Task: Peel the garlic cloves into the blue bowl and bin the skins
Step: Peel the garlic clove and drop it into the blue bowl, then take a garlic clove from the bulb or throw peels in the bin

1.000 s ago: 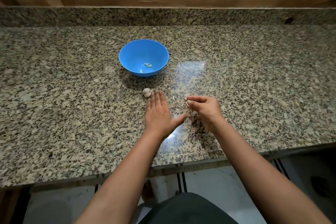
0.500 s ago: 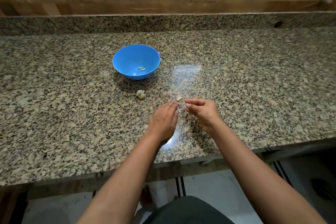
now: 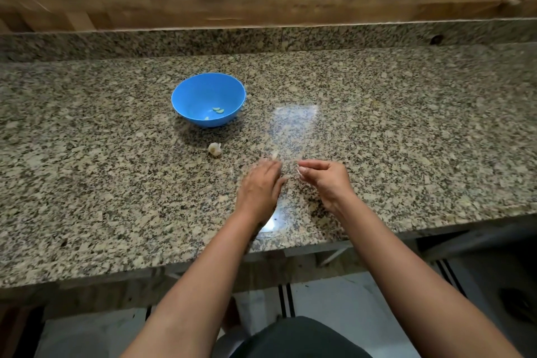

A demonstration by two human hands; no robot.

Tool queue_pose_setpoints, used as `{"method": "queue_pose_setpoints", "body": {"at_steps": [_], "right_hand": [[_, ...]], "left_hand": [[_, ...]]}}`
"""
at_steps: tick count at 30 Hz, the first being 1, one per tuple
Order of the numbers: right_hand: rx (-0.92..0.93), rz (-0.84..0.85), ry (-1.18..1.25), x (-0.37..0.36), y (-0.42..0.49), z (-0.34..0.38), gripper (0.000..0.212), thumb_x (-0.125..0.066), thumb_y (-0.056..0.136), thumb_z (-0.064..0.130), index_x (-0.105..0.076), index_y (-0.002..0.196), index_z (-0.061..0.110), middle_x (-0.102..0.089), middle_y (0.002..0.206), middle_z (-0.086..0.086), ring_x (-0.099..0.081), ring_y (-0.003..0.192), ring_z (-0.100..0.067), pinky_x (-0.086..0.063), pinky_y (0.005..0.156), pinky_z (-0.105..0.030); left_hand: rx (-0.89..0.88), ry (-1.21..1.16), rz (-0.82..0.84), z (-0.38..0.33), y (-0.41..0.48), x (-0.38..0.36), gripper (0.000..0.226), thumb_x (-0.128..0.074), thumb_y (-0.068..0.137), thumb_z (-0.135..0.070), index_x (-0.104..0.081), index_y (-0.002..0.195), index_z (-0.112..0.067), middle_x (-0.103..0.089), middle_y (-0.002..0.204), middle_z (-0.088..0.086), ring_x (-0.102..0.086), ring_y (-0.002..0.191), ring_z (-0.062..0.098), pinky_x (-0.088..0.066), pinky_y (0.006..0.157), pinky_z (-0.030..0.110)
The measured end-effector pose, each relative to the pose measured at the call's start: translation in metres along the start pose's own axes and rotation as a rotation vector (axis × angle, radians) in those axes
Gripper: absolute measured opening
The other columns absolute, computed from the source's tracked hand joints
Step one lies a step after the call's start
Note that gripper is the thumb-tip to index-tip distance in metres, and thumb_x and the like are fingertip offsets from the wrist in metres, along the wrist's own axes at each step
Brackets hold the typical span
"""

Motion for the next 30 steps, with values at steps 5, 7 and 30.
{"method": "queue_pose_setpoints", "body": {"at_steps": [5, 7, 30], "right_hand": [[-0.023, 0.008, 0.01, 0.001, -0.005, -0.003, 0.013, -0.06, 0.081, -0.012, -0.066, 0.085, -0.002, -0.066, 0.092, -0.01, -0.064, 0.086, -0.02, -0.055, 0.072, -0.023], [-0.028, 0.016, 0.017, 0.001, -0.007, -0.002, 0.013, -0.059, 0.081, -0.012, -0.065, 0.089, -0.004, -0.066, 0.094, -0.012, -0.064, 0.088, -0.021, -0.055, 0.075, -0.026], [-0.133, 0.212, -0.056, -0.04, -0.051, -0.015, 0.014, -0.055, 0.083, -0.016, -0.062, 0.094, -0.013, -0.063, 0.085, -0.014, -0.062, 0.076, -0.02, -0.055, 0.073, -0.026]], "left_hand": [[-0.056, -0.013, -0.041, 0.002, -0.013, 0.004, 0.035, -0.048, 0.097, -0.014, -0.053, 0.131, -0.011, -0.053, 0.136, 0.01, -0.046, 0.128, 0.025, -0.033, 0.111, 0.035], [-0.049, 0.005, -0.075, 0.005, -0.021, 0.009, 0.036, -0.051, 0.094, -0.004, -0.054, 0.129, -0.008, -0.055, 0.133, 0.012, -0.049, 0.126, 0.025, -0.032, 0.108, 0.029], [0.691, -0.73, -0.373, 0.034, -0.071, 0.048, 0.015, -0.065, 0.084, -0.005, -0.054, 0.091, -0.012, -0.061, 0.085, 0.001, -0.058, 0.071, 0.01, -0.047, 0.053, 0.012]]}}
Point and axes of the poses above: each hand's wrist, its own y-axis towards the middle knuckle, its own x-axis out of the back of the hand, z = x × y, the point moved 6 cm from there along y, towards the middle knuckle
